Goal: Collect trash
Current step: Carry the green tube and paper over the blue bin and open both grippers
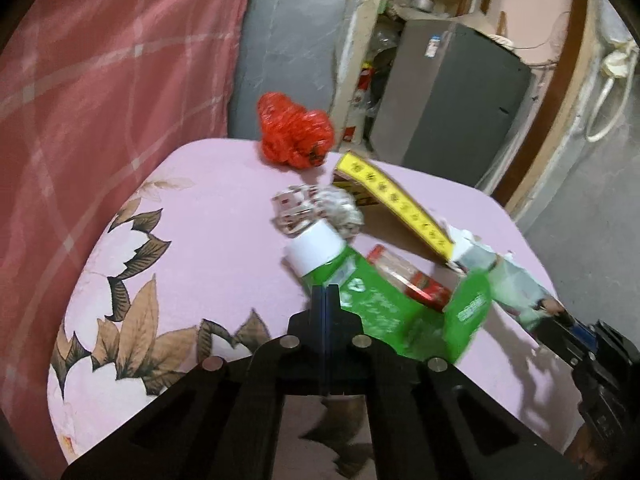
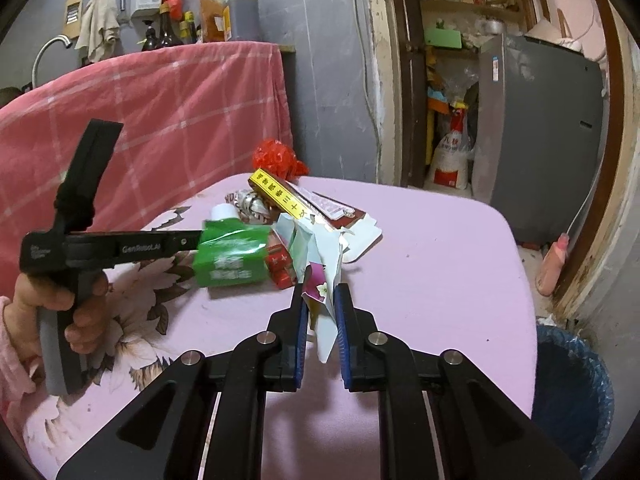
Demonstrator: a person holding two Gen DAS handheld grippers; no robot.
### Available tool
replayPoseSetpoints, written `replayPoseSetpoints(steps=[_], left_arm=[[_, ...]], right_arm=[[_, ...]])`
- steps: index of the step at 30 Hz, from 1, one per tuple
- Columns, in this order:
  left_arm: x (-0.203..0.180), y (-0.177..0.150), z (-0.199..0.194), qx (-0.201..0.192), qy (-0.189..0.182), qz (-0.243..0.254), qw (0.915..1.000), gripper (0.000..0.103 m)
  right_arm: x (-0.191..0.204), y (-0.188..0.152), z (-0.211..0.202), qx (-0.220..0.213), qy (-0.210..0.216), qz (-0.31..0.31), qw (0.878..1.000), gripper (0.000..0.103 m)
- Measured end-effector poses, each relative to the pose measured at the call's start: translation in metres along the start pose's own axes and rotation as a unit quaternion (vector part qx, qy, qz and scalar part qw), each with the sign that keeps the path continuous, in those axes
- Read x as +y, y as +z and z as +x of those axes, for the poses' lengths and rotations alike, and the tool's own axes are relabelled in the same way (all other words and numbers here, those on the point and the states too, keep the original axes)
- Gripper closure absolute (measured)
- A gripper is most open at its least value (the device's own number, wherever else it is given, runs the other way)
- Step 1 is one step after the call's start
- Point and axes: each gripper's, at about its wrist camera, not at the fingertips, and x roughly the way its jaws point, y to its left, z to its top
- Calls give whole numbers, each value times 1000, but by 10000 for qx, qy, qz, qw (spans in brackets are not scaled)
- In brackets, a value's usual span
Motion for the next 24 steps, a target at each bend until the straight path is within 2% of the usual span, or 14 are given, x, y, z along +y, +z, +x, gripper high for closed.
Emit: replayPoseSetpoints(steps=[3,9,10,12,13,14,19,24], left_arm=[[-3,0,-1,17,-59,-14,10000,103],[5,12,4,-71,85,-74,9999,103],[5,13,5,-51,91,-64,9999,99],[8,15,8,-19,78,-23,10000,82],[8,17,11,0,100,22,9999,68],[7,19,14,-18,132,110,9999,63],[2,27,32,152,218,558,9981,63],[9,35,48,301,122,663,9973,63]], right_arm=[[-1,0,-3,-40,-7,16,10000,92],[-6,-1,-10,-125,-107,95,9998,92],[-8,-1,-11,-142,-125,120,9997,92],[-11,-1,-11,-172,-165,162,9996,92],[-12,-1,-10,-184,-182,180,9995,92],[-13,0,-10,-189,-193,196,9994,92],[-19,2,-8,-211,-205,270,9992,92],[-23,3,-5,-202,-200,304,9991,92]])
